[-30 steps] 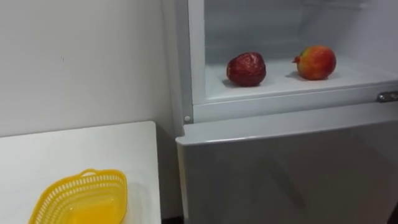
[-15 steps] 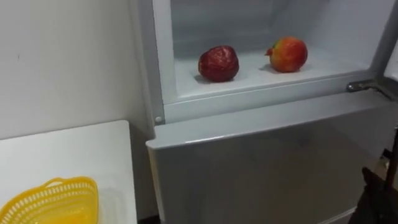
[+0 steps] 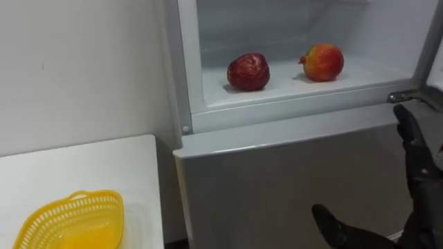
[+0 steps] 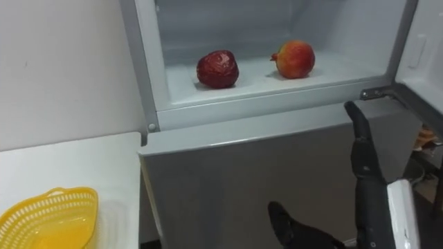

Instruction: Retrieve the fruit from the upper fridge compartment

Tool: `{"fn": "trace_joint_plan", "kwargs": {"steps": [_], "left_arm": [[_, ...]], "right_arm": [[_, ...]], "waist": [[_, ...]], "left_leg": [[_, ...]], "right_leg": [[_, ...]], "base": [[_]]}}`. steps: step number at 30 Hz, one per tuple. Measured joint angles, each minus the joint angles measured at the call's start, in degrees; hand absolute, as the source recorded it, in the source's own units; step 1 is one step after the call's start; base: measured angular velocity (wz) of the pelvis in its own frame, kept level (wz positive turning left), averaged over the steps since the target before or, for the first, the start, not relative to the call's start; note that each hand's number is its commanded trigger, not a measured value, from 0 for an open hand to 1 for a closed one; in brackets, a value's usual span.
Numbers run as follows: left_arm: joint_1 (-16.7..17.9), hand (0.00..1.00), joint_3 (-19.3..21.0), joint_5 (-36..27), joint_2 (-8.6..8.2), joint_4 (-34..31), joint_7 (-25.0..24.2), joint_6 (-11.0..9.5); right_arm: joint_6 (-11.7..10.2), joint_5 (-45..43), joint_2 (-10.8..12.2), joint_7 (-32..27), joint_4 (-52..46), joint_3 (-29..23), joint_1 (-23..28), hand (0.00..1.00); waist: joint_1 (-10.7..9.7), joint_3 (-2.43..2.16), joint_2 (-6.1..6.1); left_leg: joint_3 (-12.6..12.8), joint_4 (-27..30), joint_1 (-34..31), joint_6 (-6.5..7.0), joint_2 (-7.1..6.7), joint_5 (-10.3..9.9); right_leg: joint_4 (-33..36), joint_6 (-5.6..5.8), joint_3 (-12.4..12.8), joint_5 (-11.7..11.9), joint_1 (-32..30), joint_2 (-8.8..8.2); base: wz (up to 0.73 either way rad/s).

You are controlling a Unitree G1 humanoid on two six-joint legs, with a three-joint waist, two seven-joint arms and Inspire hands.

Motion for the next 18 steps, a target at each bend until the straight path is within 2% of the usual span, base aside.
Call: {"fn": "trace_joint_plan", "kwargs": {"steps": [3, 6, 10, 16, 17, 18], "left_arm": [[0.1, 0.0, 0.0, 1.3, 0.52, -0.1, -0.6, 0.1], [0.0, 0.0, 0.0, 1.7, 0.96, -0.1, -0.7, 0.5], [-0.1, 0.0, 0.0, 2.1, 1.31, -0.1, -0.5, 0.5], [0.2, 0.0, 0.3, 2.4, 1.48, -1.0, -0.4, 0.7], [0.2, 0.0, 0.7, 3.1, 1.31, -1.0, -0.4, 0.7], [0.2, 0.0, 1.3, 4.0, 1.07, -0.9, -0.4, 0.7]], "right_arm": [[0.0, -0.1, -0.4, -0.6, -0.1, 0.0, -0.7, 0.0], [0.0, 0.6, -1.5, -1.0, -0.1, 0.7, -3.9, 0.0], [-0.2, 1.9, -1.8, -1.8, -0.1, 1.7, -7.8, 0.0], [-0.8, 6.0, -2.3, -2.2, -0.1, 1.4, -13.6, 0.0], [-0.9, 7.3, -2.6, -2.1, 0.0, 1.1, -14.8, 0.0], [-1.0, 8.8, -2.6, -2.1, 0.4, 0.6, -16.9, 0.0]], "waist": [[0.6, -0.21, -0.81], [0.7, -0.05, -1.7], [1.5, -0.05, -2.56], [2.4, -0.03, -2.82], [3.2, -0.02, -2.84], [3.5, 0.16, -2.77]], "left_leg": [[-0.1, 0.0, 0.2, 0.0, 0.03, 0.0], [-0.4, 0.0, 0.2, 0.0, 0.02, 0.0], [-1.2, 0.0, 0.2, 0.0, 0.04, 0.0], [-3.8, 0.0, 0.3, 0.0, -0.05, 0.0], [-4.1, 0.0, 0.4, 0.0, -0.01, 0.0], [-4.6, 0.0, 0.5, 0.0, -0.01, 0.0]], "right_leg": [[-0.1, 0.01, -0.2, 0.1, 0.6, 0.02], [-0.2, 0.03, -0.4, 0.1, 0.7, 0.01], [-0.5, 0.0, -0.8, 0.2, 1.1, 0.02], [-2.3, 0.0, -3.1, 0.3, 2.7, -0.26], [-2.3, 0.0, -3.2, 0.3, 2.9, -0.21], [-2.4, 0.0, -3.6, 0.3, 3.4, -0.21]], "base": [[0.03], [0.01], [0.07], [0.22], [0.11], [0.1]]}}
